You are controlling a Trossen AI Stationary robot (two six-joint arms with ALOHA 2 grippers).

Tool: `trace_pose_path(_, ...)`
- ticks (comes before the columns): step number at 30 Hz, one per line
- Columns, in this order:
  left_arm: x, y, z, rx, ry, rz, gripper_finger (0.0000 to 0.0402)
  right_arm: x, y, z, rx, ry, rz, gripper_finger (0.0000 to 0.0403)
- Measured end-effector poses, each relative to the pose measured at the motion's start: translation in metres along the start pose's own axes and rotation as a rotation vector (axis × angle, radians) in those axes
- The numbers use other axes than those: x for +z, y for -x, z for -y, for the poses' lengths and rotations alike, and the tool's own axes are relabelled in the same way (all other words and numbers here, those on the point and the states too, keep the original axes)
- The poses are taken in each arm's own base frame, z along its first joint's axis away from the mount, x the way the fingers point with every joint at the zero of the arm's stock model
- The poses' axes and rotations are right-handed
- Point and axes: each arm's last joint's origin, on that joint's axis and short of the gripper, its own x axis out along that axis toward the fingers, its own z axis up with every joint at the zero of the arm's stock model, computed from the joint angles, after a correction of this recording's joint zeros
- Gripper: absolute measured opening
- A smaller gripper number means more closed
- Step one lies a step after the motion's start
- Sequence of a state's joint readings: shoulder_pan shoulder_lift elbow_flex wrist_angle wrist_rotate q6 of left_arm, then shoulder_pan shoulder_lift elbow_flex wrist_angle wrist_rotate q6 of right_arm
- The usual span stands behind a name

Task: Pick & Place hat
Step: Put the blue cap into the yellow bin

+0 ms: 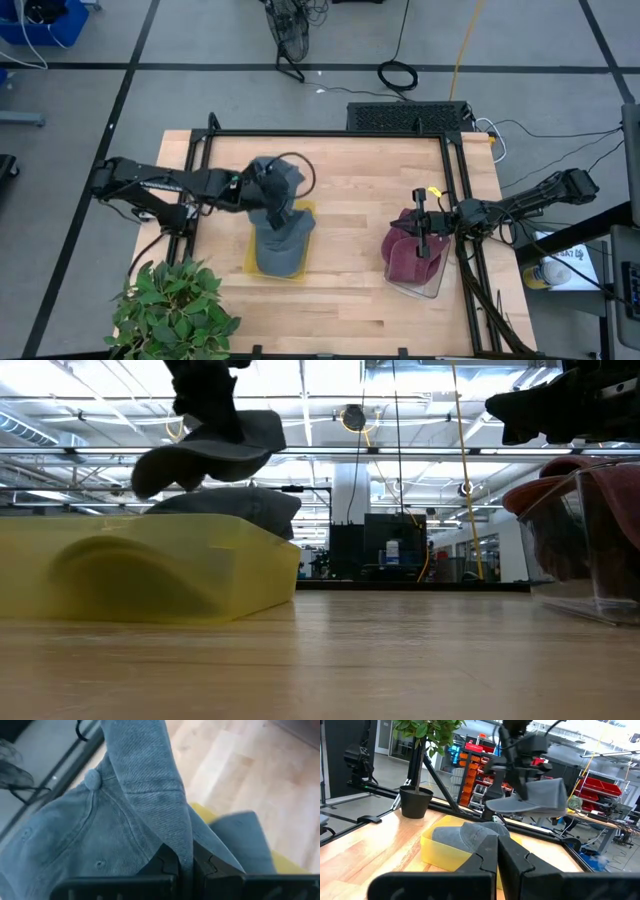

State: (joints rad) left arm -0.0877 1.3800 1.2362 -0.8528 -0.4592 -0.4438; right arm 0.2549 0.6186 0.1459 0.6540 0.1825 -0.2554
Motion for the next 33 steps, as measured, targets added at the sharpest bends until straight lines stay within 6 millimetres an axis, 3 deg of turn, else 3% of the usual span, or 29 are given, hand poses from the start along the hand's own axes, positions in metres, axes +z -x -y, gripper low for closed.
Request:
trace_pose_path(13, -0.029, 0.028, 0.051, -0.182, 0.077, -0.039, 0.0008, 0.001, 0.000, 0.000, -0.002, -0.002, 0.008, 0.0000)
trace_pose_path(17, -0.037, 0.028, 0.063, -0.192, 0.065, -0.059, 0.0008, 0.001, 0.000, 0.000, -0.002, -0.010, 0.007, 0.0000)
trace_pose_path(26, -0.040, 0.010, 0.073, -0.152, 0.070, -0.104, 0.0008, 0.001, 0.000, 0.000, -0.002, -0.011, 0.007, 0.0000)
trace_pose_path(33, -0.043, -0.019, 0.081, -0.115, 0.086, -0.177, 0.0008, 0.001, 0.000, 0.000, -0.002, -0.011, 0.007, 0.0000)
